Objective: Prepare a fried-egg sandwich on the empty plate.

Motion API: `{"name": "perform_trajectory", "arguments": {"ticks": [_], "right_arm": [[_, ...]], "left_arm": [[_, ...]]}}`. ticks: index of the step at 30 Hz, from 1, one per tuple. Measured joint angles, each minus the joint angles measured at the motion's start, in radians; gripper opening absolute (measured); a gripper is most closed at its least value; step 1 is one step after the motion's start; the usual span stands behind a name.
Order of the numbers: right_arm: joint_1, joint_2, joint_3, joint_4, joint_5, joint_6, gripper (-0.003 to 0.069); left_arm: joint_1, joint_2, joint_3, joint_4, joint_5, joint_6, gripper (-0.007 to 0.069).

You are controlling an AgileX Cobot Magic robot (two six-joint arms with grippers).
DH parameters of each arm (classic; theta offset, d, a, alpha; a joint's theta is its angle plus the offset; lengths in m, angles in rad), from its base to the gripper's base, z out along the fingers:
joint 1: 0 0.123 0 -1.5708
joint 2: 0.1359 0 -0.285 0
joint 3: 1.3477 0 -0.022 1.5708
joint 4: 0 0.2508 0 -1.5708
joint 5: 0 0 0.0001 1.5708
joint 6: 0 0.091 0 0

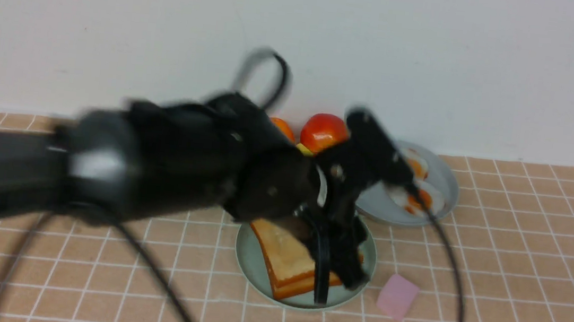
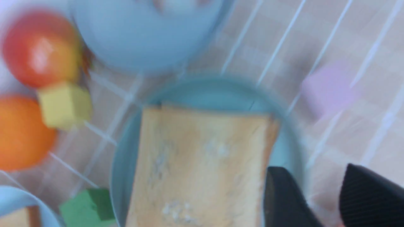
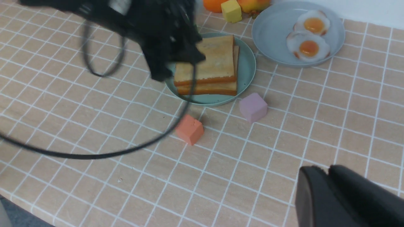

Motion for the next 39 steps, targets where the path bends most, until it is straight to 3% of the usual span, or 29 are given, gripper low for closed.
{"name": "perform_trajectory", "arguments": {"ticks": [4, 6, 11, 14, 21, 29, 37, 39], "right_arm": [[0.0, 0.0, 0.0, 0.0, 0.0, 0.01, 0.0082], [0.0, -0.003, 0.0, -0.001, 0.0, 0.013, 0.0082], [0.0, -0.038, 0.0, -0.036, 0.0, 0.016, 0.0057], [0.0, -0.095, 0.0, -0.079, 0.0, 0.035, 0.0], [0.0, -0.274, 0.0, -0.178, 0.002, 0.178, -0.0001], [-0.001, -0.37, 0.072, -0.245, -0.047, 0.321, 0.0], [-0.002, -0.361, 0.446, -0.186, -0.579, 0.389, 0.0003], [-0.002, -0.357, 0.584, -0.14, -0.787, 0.415, 0.0003]], "left_arm": [[-0.036, -0.17, 0.001, -0.021, 0.043, -0.074, 0.012], [-0.044, -0.336, 0.046, -0.038, 0.042, -0.15, -0.0008], [-0.044, -0.59, 0.263, -0.063, -0.05, -0.244, -0.0013], [-0.044, -0.826, 0.505, -0.082, -0.22, -0.265, -0.0013], [-0.044, -1.228, 0.942, -0.087, -0.534, -0.271, -0.0013], [-0.044, -1.371, 1.115, -0.087, -0.581, -0.271, -0.0013], [-0.044, -1.372, 1.147, -0.087, -0.542, -0.271, -0.0013], [-0.044, -1.372, 1.148, -0.087, -0.524, -0.271, -0.0013]]}}
